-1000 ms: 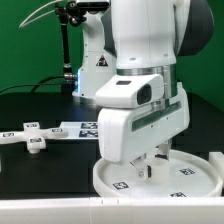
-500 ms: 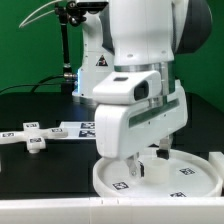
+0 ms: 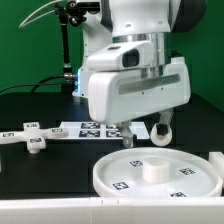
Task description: Assemble round table
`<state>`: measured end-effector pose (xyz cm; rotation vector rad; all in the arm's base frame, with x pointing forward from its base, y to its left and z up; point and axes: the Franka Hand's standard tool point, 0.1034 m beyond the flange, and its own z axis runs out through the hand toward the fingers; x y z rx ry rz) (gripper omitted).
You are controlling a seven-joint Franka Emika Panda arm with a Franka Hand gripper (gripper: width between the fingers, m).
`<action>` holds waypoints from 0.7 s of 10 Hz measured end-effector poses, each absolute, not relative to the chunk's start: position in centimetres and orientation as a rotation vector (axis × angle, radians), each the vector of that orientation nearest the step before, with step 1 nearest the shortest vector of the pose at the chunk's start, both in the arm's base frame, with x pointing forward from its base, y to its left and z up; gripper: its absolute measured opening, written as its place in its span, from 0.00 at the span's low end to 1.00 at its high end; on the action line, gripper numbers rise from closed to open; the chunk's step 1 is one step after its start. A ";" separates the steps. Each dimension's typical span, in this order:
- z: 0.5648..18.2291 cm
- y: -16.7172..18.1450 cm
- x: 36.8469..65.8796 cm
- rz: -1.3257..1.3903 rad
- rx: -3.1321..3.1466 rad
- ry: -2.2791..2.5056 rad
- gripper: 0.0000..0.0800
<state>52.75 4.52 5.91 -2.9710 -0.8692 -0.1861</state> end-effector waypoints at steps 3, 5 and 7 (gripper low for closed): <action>5.7 6.2 50.3 -0.165 -2.999 -0.750 0.81; 5.7 6.1 50.4 -0.167 -3.001 -0.741 0.81; 5.6 6.1 50.4 -0.162 -3.025 -0.572 0.81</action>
Offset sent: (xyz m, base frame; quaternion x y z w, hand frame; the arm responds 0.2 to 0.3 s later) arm 0.0000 0.0000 0.0000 0.0000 0.0000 0.0650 0.9979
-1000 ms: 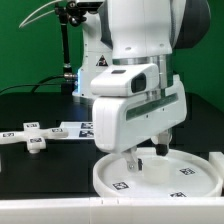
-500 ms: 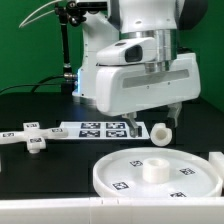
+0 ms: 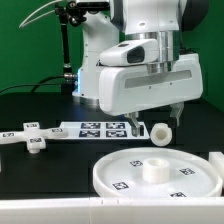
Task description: Assemble round table
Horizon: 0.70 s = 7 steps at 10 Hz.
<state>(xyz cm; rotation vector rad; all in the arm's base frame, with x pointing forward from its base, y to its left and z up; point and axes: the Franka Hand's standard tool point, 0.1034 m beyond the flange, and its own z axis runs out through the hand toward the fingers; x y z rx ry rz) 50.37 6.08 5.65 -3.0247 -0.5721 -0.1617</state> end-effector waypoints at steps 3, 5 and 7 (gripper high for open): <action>4.9 6.2 48.6 -0.100 -3.050 -0.019 0.81; 4.3 6.4 47.4 -0.053 -3.024 0.251 0.81; 4.2 6.7 47.2 -0.029 -2.993 0.436 0.81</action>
Offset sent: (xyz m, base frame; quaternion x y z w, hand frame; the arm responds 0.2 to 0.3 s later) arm -0.0368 0.0001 -0.0105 0.0094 -0.0423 0.3455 0.9374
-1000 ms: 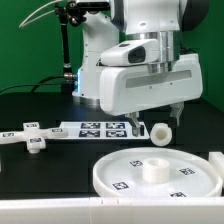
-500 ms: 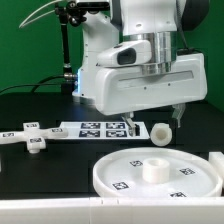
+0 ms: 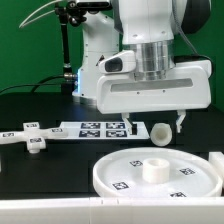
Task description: Assemble round table
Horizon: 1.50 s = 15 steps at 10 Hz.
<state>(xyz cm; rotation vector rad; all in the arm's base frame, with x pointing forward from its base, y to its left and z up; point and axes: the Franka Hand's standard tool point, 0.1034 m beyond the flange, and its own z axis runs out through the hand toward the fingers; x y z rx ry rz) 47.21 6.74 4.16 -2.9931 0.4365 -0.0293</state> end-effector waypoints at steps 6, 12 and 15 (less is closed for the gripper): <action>3.3 8.0 45.5 0.311 -2.968 0.409 0.81; 3.3 7.9 45.2 0.877 -2.806 0.339 0.81; 2.9 8.1 44.4 1.159 -2.687 0.310 0.81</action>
Offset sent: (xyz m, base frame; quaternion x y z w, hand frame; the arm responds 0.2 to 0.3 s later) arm -0.0129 0.0152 -0.0082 0.0011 -0.1321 0.0559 0.9897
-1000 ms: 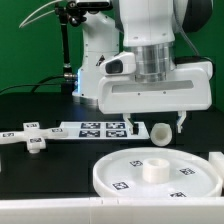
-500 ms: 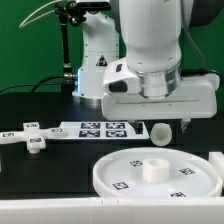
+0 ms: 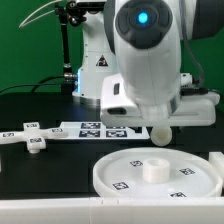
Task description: Assemble round table
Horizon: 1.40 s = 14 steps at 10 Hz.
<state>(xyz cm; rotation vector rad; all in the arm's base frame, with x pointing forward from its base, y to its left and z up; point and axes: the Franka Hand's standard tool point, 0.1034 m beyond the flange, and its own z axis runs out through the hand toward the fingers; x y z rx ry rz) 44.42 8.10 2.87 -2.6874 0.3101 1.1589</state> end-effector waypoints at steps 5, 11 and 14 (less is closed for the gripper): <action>1.5 8.3 44.0 1.384 -2.567 0.281 0.81; 0.7 8.7 43.3 1.390 -2.574 0.273 0.81; 0.7 8.7 43.3 1.390 -2.574 0.271 0.51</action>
Offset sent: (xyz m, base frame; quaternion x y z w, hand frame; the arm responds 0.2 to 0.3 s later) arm -0.0017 0.0007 -0.0036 0.0089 -0.1306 0.0138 0.9913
